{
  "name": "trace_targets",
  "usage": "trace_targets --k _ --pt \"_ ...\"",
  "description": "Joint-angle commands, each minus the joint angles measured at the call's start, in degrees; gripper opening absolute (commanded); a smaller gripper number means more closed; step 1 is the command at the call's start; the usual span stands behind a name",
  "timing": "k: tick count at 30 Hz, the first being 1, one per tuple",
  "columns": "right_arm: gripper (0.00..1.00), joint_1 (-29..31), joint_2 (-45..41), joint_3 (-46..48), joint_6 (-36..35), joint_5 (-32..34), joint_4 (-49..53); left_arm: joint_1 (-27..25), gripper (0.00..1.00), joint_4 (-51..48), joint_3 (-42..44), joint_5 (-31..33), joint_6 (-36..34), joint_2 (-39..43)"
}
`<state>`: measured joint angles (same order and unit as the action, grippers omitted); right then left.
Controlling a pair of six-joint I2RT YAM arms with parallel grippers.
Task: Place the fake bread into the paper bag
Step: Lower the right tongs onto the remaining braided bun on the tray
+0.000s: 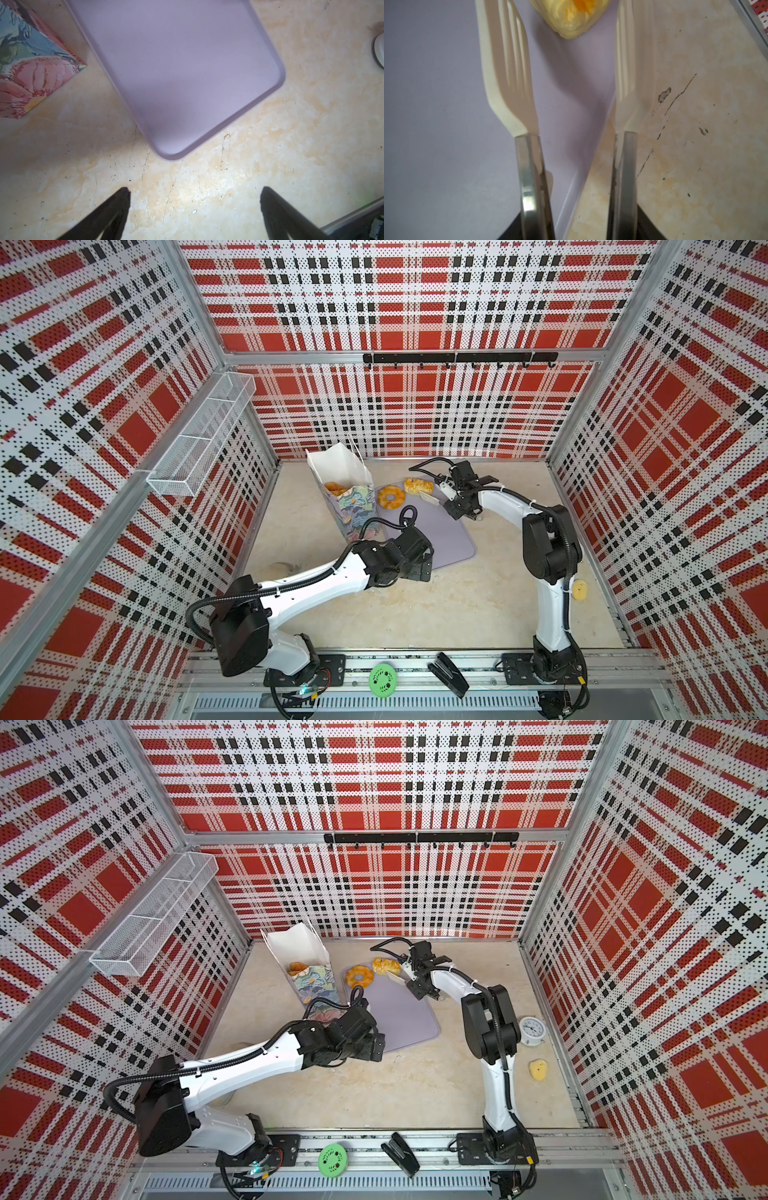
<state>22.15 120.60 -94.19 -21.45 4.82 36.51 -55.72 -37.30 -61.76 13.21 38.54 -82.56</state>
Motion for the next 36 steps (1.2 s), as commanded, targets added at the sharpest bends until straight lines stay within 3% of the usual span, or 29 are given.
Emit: trace_targets --k 1,11,24,29,36 --pt "0.55 -0.2 1.7 -2.3 -1.1 -1.4 -2.8 -0.5 1.0 0.8 -0.8 -0.3 0.3 -0.2" --pt "0.56 -0.4 3.0 -4.7 -2.4 -4.7 -2.3 -0.5 0.99 0.3 -0.8 -0.3 0.3 0.1" --pt "0.48 0.1 -6.2 3.2 -3.8 -10.5 2.4 -0.6 0.99 0.4 -1.3 -0.7 -0.1 -1.3" --pt "0.51 0.3 -8.3 4.9 -2.6 -6.6 1.5 -0.7 0.99 0.8 -1.3 -0.6 0.0 -1.6" --pt "0.54 0.4 -4.6 0.7 -1.1 -4.9 2.3 -0.7 0.99 1.0 -0.7 -0.4 0.1 -0.8"
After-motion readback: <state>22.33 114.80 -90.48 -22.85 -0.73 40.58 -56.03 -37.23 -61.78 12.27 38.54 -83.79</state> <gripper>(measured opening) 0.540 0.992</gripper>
